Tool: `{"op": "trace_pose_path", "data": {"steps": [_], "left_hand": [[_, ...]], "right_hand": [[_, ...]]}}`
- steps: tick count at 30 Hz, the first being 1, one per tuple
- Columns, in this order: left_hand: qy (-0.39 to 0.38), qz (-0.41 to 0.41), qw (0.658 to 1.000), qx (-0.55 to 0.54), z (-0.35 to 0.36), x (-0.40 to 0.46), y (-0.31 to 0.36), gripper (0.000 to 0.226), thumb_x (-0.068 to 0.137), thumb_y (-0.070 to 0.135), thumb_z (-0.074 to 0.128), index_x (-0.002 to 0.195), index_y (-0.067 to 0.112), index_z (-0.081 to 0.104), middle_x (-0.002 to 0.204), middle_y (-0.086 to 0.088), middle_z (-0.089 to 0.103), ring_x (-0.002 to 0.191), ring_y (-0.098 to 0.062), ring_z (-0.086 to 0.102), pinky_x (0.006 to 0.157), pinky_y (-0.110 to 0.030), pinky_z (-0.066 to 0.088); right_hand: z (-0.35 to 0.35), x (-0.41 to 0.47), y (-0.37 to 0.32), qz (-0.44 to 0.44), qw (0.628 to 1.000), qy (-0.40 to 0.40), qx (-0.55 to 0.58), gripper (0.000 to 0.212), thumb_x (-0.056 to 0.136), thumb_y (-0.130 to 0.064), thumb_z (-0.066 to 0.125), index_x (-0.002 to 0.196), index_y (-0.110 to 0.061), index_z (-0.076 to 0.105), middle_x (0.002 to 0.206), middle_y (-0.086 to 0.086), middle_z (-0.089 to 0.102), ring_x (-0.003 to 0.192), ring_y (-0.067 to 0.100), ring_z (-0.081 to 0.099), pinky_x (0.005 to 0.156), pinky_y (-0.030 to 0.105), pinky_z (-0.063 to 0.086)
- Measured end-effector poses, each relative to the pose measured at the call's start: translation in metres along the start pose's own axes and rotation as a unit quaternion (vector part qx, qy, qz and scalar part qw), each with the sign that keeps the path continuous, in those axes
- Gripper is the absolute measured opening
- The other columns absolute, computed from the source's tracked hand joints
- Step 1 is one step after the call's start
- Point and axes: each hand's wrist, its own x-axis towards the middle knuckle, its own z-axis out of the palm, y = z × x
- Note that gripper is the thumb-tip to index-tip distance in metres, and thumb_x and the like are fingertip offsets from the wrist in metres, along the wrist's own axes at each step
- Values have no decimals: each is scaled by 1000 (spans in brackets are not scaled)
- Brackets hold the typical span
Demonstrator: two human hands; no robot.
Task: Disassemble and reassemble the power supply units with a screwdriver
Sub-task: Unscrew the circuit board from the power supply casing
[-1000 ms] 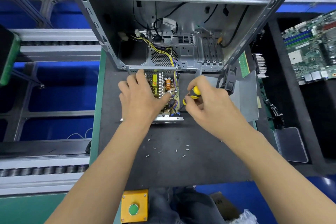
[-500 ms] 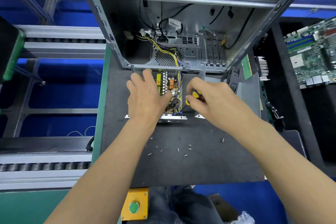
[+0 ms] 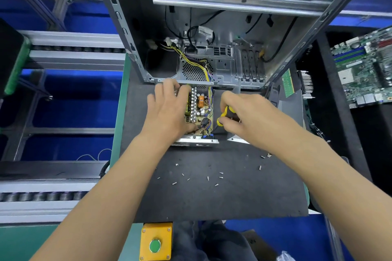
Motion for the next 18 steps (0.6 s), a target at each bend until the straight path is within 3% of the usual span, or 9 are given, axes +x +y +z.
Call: {"op": "trace_pose_path", "data": {"steps": [2, 5, 7, 12, 15, 18], "left_hand": [[25, 38, 996, 78, 1, 5, 2, 116, 45, 57, 89, 142, 20, 38, 138, -9, 37, 118, -31, 36, 90, -44, 33], [-12, 83, 982, 168, 3, 13, -4, 151, 43, 73, 83, 158, 14, 4, 159, -9, 21, 146, -30, 22, 109, -58, 25], [-41, 99, 975, 193, 7, 15, -7, 156, 44, 74, 81, 156, 12, -8, 160, -6, 20, 150, -28, 17, 115, -64, 17], [-35, 103, 972, 210, 10, 13, -9, 147, 46, 72, 81, 156, 12, 4, 150, -6, 32, 143, -27, 28, 116, -63, 18], [-38, 103, 971, 211, 10, 13, -8, 146, 48, 72, 80, 156, 11, 3, 151, -6, 30, 142, -28, 28, 115, -64, 18], [-44, 102, 971, 214, 11, 13, -7, 145, 49, 71, 81, 155, 12, 2, 152, -6, 29, 142, -28, 28, 115, -64, 17]], "right_hand": [[-1, 0, -1, -6, 1000, 0, -8, 21, 94, -33, 58, 101, -19, 45, 79, -5, 51, 77, 32, 54, 69, 45, 51], [-2, 0, -3, -6, 1000, 0, -10, 21, 94, -33, 58, 101, -18, 45, 82, -2, 54, 78, 33, 54, 69, 45, 51], [-3, 0, -4, -6, 1000, -3, -8, 20, 95, -32, 58, 100, -19, 44, 84, -2, 53, 78, 31, 54, 71, 45, 50], [-5, -2, -6, -26, 999, -31, 28, 16, 92, -28, 58, 99, -23, 45, 98, -7, 40, 80, 8, 43, 73, 32, 39], [-8, 1, -7, -33, 999, -22, 3, 13, 92, -23, 58, 94, -24, 46, 94, -6, 45, 81, 15, 45, 69, 31, 34], [-7, 3, -10, -39, 992, 12, -117, 13, 97, -35, 50, 100, -22, 51, 92, -1, 57, 84, 29, 58, 64, 34, 35]]}}
